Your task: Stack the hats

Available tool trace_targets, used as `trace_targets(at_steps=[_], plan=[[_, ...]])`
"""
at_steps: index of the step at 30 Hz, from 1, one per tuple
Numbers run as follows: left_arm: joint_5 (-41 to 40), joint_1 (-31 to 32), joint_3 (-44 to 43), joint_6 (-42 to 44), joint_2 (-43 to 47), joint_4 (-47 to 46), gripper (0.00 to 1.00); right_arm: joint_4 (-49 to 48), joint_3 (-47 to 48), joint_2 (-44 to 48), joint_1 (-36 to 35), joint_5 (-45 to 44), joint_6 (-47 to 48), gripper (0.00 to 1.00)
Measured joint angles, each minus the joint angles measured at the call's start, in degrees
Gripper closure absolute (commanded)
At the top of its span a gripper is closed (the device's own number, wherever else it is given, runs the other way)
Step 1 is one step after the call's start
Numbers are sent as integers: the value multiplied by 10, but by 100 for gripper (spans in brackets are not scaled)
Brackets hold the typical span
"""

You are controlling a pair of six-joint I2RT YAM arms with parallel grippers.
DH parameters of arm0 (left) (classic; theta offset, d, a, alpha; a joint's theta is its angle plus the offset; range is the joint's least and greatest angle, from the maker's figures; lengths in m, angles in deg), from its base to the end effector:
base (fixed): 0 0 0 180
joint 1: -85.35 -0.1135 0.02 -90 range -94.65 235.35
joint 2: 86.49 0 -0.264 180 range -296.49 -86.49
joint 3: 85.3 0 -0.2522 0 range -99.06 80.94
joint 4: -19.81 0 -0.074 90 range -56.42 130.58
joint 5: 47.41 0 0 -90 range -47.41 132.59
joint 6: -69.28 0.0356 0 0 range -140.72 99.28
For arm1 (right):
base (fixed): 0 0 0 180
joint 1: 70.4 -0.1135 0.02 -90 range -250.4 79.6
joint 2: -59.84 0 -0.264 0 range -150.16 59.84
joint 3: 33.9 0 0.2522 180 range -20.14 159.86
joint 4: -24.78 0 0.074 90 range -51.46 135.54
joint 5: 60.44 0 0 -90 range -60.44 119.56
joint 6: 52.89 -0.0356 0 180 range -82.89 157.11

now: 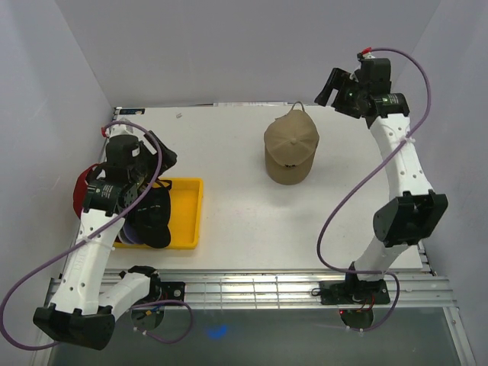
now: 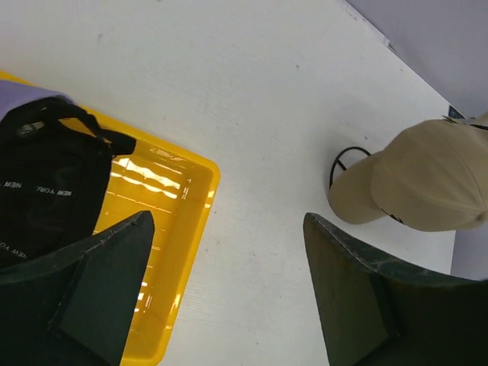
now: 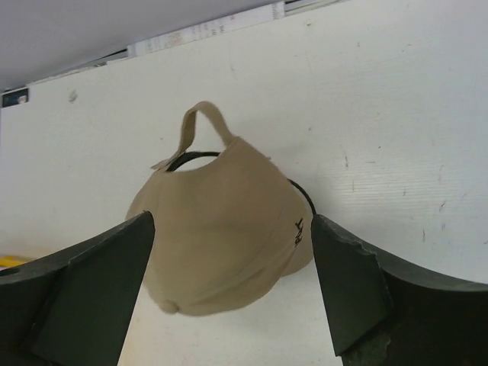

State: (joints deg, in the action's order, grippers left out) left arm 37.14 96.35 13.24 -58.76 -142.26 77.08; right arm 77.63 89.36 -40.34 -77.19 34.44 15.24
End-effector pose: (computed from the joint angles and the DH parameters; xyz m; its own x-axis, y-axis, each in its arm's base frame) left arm 0.1891 -0.0333 0.3838 -0.4730 -0.5330 -0.7016 -0.2297 0.8433 -0.4858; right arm 0.3906 0.0496 0.4179 -0.5287 0.3108 -0.7898 0.0063 0.9319 0.3625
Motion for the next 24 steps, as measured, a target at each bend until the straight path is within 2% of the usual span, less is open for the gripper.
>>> trace_targets(at_steps=[5,10,16,24], plan=[[-74,0,-24,-17,-3,63,19,-10,-69,127,-37,33,3,14],[-120,0,-27,-40,2,114,19,-37,-119,177,-190,36,-6,18],[-137,0,-27,-56,34,148,15,-76,-140,120,-417,9,-38,27],[-150,0,-113,-71,73,174,9,-183,-161,31,-565,-7,-100,28]])
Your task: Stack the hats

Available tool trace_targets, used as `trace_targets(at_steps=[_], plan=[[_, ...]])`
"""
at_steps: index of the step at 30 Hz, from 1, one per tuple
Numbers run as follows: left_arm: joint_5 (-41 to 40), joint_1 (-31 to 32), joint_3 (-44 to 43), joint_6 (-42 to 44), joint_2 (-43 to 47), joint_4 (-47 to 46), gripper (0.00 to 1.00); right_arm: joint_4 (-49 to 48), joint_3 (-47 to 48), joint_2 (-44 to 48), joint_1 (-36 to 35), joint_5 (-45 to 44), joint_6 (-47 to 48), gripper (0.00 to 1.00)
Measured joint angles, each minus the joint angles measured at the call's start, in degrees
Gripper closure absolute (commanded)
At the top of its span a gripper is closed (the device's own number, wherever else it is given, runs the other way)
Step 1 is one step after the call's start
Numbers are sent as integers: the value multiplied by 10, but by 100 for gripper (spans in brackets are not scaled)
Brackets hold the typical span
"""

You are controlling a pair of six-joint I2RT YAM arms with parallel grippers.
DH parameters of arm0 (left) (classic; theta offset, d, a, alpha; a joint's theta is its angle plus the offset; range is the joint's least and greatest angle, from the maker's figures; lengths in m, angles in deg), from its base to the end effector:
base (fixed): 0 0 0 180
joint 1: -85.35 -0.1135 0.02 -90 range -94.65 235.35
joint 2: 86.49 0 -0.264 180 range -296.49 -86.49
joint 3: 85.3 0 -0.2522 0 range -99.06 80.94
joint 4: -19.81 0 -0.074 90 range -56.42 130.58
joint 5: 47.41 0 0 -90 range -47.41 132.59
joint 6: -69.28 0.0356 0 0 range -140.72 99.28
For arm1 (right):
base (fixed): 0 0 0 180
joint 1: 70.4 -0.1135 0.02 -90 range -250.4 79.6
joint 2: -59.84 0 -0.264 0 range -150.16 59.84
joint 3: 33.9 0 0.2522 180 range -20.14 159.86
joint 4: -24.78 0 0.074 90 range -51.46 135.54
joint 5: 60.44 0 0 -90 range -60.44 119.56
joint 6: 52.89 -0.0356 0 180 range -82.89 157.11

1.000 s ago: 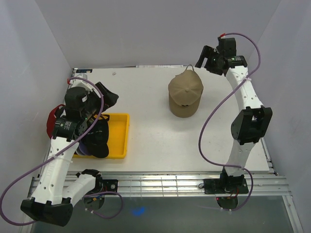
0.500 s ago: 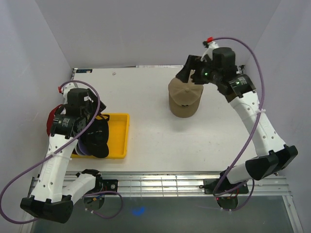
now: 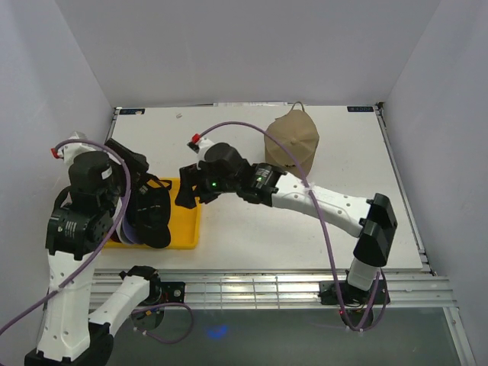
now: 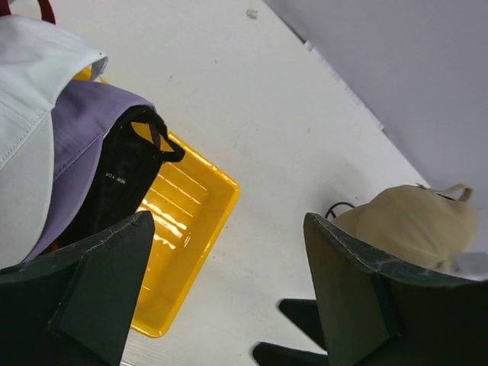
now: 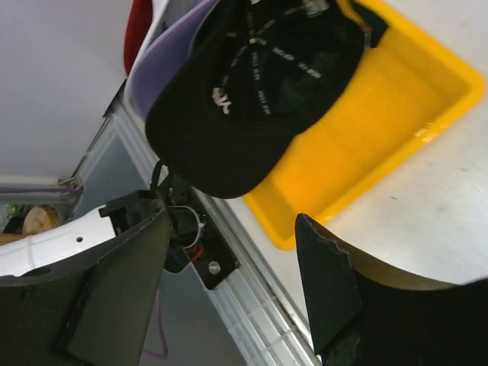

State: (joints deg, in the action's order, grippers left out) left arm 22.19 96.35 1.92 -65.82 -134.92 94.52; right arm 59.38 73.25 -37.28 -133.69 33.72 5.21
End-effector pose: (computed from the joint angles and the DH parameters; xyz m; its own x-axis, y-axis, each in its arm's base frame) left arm 0.1180 -0.0103 0.4330 -0.2678 -0.6243 -0.7339 -0.4336 0.7583 -0.4868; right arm 0.1778 0.3591 0.3739 -0.6451 -0.1096 -0.7562 -0.6828 0.5268 0.5062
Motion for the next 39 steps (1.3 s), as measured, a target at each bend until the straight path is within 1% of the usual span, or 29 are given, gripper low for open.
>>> trace_targets(at_steps=[3,5,10,14,22,30,33,35,39], plan=[[3,0,-36,-2,27,4,6,-29,26,-58,-32,5,-16,28],[11,0,-64,2,42,5,5,-38,61,-109,-50,8,-23,27],[53,0,-122,8,66,7,5,-50,134,-205,-70,15,-31,25],[87,0,-135,12,70,22,5,-66,146,-224,-71,20,-39,24],[121,0,-135,16,70,49,5,-99,157,-224,-77,20,-44,20],[136,0,-137,21,70,52,5,-103,236,-266,-89,17,-42,20],[140,0,-141,23,70,56,5,-102,259,-292,-92,13,-41,23],[140,0,-145,24,70,57,5,-98,271,-309,-94,9,-40,27],[140,0,-155,27,70,60,5,-83,273,-332,-94,1,-38,38]])
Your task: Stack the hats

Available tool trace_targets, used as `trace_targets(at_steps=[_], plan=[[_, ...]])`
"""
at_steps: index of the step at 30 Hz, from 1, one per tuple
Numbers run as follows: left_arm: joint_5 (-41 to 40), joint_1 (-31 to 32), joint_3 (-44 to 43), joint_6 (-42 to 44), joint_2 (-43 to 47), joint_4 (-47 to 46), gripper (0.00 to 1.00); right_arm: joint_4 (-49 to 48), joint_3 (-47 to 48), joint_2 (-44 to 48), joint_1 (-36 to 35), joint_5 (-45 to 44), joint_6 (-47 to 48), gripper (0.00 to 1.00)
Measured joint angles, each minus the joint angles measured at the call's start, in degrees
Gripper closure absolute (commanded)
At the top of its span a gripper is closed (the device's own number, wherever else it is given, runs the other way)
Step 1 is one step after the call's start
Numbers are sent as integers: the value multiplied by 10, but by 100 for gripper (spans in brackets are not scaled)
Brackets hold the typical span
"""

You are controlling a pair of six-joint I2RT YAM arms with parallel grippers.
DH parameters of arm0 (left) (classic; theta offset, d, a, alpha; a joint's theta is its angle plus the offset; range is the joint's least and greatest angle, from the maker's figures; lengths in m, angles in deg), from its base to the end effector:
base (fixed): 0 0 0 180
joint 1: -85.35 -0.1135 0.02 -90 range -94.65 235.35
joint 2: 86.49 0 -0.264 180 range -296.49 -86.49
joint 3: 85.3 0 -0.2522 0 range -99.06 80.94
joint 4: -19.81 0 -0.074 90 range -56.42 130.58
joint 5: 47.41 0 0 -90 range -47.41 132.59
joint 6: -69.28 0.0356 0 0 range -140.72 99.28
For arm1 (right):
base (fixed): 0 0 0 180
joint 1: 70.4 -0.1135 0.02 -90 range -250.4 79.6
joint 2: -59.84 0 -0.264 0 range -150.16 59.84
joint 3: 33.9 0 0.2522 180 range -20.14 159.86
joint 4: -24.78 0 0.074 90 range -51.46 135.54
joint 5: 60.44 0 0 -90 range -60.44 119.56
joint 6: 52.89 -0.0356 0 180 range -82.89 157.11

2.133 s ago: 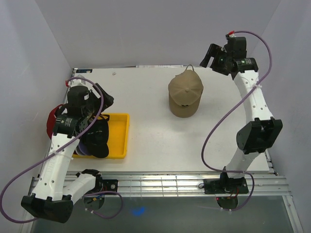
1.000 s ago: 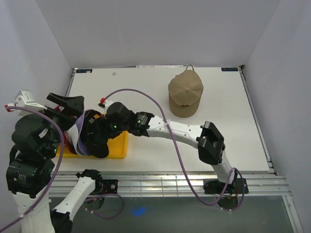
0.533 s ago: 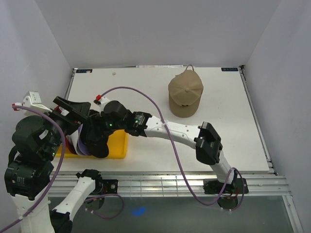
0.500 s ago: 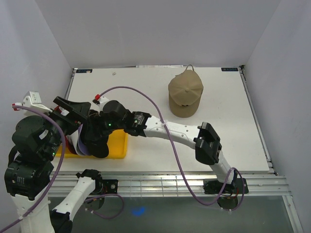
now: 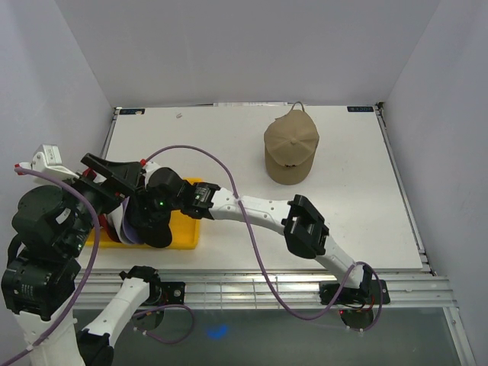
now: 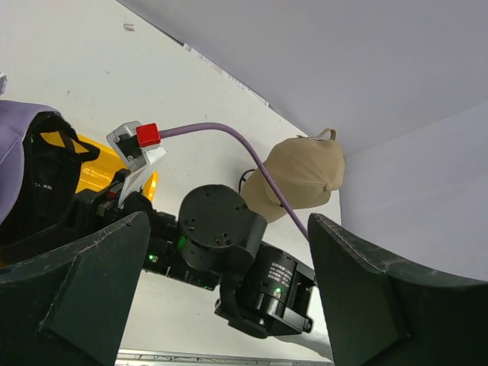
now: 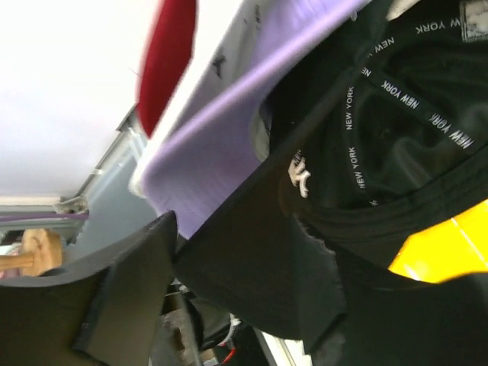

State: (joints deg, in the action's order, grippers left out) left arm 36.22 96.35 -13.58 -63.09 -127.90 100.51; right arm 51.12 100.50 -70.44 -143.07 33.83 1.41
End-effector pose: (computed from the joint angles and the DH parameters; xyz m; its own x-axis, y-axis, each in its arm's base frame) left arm 0.0275 -0.0013 0.4939 -0.2299 -0.6376 -0.7353 -0.0962 0.7667 -0.6348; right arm 0.1594 0.5197 0.2916 -0.6590 -0.1582 -0.7353 -0.7240 0.3985 0.5631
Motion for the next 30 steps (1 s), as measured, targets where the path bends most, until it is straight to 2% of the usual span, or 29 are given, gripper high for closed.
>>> trace_targets(at_steps=[9,21,30], plan=[[0,0,-2,4,0,0,5,14,11,-13,-3,-6,1,65],[1,0,0,4,0,0,5,62,12,-11,-3,-60,14,91],[5,0,0,4,0,-1,5,117,34,10,-3,-117,27,92]])
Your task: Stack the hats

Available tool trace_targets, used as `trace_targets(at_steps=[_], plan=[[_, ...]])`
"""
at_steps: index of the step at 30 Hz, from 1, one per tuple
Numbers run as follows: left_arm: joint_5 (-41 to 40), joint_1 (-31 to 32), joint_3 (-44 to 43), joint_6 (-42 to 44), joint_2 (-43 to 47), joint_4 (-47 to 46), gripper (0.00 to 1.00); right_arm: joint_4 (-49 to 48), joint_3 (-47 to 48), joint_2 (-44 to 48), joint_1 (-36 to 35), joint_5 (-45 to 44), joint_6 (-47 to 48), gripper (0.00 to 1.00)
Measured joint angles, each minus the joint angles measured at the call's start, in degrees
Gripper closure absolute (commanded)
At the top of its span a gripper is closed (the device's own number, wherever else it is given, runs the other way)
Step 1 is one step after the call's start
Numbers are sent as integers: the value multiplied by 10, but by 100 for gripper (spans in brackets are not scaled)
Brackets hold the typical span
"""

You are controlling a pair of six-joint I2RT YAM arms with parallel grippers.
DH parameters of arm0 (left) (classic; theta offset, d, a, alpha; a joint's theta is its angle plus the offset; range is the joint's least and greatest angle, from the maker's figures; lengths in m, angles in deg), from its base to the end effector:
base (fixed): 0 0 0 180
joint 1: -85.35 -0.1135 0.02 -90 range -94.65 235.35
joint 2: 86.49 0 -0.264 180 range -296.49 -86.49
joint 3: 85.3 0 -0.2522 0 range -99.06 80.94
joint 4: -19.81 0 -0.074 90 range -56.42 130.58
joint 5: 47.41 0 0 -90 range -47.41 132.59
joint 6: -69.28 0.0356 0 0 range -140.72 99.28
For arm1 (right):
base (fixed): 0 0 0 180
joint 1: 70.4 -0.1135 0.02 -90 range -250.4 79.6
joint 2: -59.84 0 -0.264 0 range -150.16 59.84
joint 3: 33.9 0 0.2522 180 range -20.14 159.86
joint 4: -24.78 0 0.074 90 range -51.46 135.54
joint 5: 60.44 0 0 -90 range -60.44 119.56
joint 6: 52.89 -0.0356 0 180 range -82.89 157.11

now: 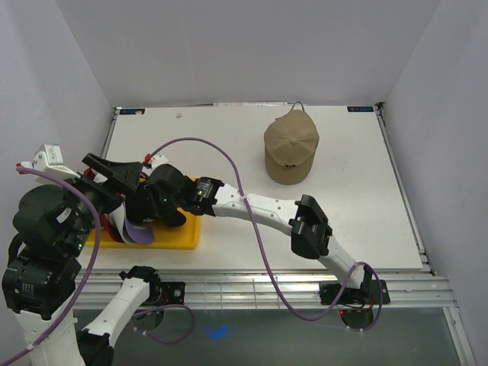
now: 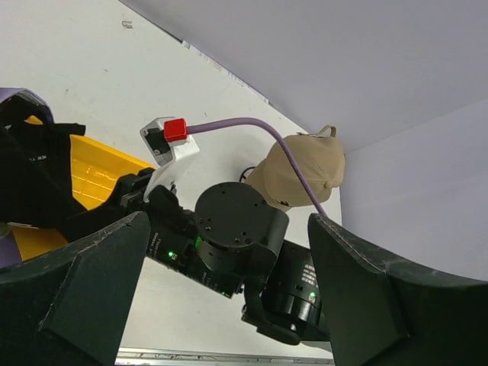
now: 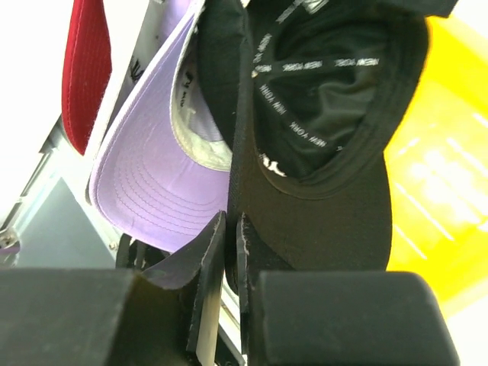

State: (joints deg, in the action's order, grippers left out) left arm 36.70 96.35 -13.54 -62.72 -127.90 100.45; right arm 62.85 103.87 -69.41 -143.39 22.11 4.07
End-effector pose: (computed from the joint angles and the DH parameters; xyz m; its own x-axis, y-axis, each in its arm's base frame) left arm 0.0277 -0.0017 0.4939 -0.2357 -0.6322 -0.7381 -0.0884 0.7702 -0.6316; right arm 0.1599 0.5069 0.3014 -0.6199 -0.1784 -0.7641 -0.6885 0.5907 0.4207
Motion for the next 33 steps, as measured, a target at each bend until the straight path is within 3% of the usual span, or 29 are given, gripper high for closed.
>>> trace_targets(at_steps=[21,33], plan=[[3,0,15,0,0,-1,5,35,-2,55,-1,-55,24,92],[-25,0,0,4,-19,-22,5,47,-58,144,20,-46,-12,92]])
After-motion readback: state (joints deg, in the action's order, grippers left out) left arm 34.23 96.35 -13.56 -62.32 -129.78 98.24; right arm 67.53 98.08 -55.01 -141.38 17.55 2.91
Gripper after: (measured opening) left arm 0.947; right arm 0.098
